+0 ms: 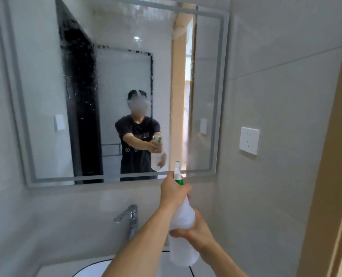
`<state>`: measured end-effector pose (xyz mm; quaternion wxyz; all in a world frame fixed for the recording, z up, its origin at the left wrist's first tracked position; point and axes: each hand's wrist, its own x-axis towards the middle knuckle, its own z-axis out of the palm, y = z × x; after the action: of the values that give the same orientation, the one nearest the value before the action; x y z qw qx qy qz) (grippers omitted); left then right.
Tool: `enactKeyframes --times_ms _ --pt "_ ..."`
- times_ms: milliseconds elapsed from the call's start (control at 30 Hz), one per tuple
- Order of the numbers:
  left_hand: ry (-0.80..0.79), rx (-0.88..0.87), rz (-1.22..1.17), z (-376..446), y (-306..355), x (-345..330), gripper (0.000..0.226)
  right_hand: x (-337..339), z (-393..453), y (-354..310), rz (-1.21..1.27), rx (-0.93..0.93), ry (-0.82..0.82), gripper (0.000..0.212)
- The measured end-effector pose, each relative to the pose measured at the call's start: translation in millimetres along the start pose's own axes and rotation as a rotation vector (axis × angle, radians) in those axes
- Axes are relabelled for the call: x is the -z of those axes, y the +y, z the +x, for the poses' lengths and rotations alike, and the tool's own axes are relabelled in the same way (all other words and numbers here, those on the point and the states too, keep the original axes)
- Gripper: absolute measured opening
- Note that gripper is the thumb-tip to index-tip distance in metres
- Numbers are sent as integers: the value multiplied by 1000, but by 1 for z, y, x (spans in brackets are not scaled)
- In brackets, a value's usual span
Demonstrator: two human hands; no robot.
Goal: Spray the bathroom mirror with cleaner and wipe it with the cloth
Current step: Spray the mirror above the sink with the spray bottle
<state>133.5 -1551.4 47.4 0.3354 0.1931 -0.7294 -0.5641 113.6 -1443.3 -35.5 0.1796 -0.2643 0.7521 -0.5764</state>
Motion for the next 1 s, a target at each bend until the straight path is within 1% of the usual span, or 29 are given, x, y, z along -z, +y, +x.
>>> enactKeyframes --times_ms 200,333,433,500,600,800,900,1000 --pt "123 30 -36 -3 -17 49 23 -42 5 -8 2 30 -121 80" --pt "107 -4 -58 3 -11 79 28 -66 11 -22 13 66 -167 76" --pt "90 -66 -56 10 2 97 30 -78 14 -40 11 121 -136 77" --pt "112 -105 -27 14 14 105 29 -82 16 -52 0 155 -114 77" --pt "151 -140 19 16 31 112 28 -83 18 -68 1 205 -122 75" --pt "199 -179 -35 12 42 128 28 -87 18 -87 -13 241 -133 78" --pt "204 -156 -49 8 40 142 32 -99 16 -91 -9 244 -175 77" --pt "247 -126 -72 4 35 161 33 -116 12 -95 -15 255 -218 75"
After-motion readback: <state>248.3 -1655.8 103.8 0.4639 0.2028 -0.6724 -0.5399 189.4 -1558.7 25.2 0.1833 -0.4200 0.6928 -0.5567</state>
